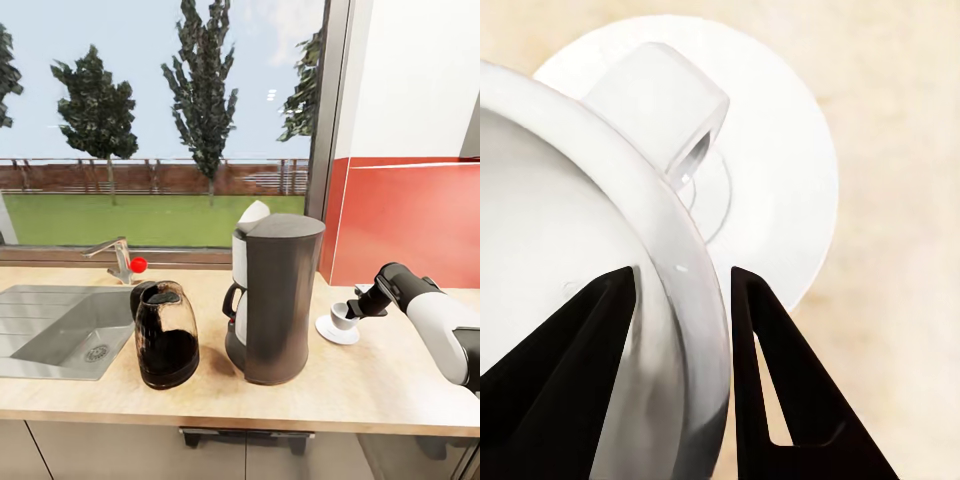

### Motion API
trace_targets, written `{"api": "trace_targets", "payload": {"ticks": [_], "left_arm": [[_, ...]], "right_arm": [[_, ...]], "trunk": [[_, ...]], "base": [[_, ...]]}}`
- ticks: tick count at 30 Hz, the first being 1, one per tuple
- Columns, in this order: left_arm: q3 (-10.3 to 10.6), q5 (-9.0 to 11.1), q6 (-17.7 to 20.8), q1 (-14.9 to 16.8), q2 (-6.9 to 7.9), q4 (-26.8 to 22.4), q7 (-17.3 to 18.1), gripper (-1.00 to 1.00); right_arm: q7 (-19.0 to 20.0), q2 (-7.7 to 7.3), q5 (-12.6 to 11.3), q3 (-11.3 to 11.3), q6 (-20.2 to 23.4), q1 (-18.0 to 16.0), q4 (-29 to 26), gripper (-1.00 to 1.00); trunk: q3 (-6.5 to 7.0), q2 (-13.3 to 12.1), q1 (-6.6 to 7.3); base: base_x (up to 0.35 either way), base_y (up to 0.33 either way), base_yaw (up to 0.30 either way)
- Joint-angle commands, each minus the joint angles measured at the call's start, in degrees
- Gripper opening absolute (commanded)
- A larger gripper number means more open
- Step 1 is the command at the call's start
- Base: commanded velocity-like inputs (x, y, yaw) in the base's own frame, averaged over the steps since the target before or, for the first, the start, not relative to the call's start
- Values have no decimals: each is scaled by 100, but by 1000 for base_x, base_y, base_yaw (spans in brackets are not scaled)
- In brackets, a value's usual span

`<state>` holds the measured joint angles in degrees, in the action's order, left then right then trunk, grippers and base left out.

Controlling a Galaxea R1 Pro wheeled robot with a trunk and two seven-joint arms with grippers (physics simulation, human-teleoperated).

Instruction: Set up a coffee station on the kitchen countertop: keep the coffee maker on the countertop, move the bottle of coffee from the kitchen shelf to the counter next to the coffee maker, place a paper coffee filter on top of the coffee maker, put the saucer next to the coffee maker with the coffee cup on the saucer, and place the electric kettle next to the coffee maker.

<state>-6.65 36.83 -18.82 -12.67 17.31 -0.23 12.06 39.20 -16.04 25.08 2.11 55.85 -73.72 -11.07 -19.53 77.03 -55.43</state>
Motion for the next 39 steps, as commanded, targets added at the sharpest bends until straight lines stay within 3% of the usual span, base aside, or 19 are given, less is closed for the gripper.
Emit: {"api": "trace_targets", "payload": {"ticks": [1,22,39], "left_arm": [[-46,8,-1,-2,0,-1,42,100],[-46,8,-6,0,-26,0,42,100],[-47,5,1,-1,-27,-2,37,100]], "right_arm": [[42,0,32,18,14,-2,-9,-100],[-7,0,32,10,5,-2,-9,-100],[-106,33,32,7,-7,-2,-9,-100]], "trunk": [[-6,4,0],[-6,4,0],[-293,645,-352]], "base": [[24,0,0],[60,0,0],[0,0,0]]}}
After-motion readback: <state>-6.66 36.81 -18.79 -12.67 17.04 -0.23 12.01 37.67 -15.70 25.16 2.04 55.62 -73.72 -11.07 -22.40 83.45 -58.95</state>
